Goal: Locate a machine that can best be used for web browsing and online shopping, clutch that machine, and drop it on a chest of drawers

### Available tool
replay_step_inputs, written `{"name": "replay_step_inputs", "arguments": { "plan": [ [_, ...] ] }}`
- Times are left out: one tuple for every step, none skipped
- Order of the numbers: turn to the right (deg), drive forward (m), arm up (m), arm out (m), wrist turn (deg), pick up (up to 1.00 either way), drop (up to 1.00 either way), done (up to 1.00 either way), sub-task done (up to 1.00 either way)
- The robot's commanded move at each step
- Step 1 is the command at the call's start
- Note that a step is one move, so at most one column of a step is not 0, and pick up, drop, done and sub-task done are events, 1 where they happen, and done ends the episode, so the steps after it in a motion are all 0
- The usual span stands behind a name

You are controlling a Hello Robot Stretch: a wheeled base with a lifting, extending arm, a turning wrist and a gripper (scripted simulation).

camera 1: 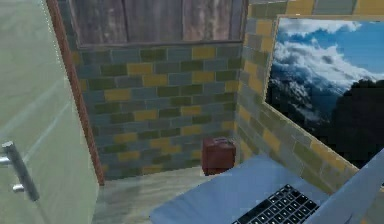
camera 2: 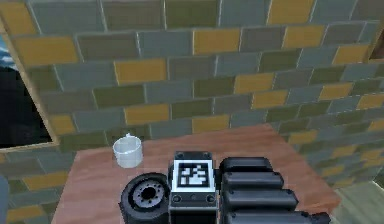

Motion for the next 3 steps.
{"name": "replay_step_inputs", "arguments": {
  "plan": [
    [27.0, 0.0, 0.0, 0.0, 0.0, 0.0, 0.0, 0.0, 0.0],
    [3.0, 0.0, 0.0, 0.0, 0.0, 0.0, 0.0, 0.0, 0.0],
    [0.0, 0.0, 0.0, 0.3, 0.0, 0.0, 0.0, 0.0, 0.0]
  ]
}}
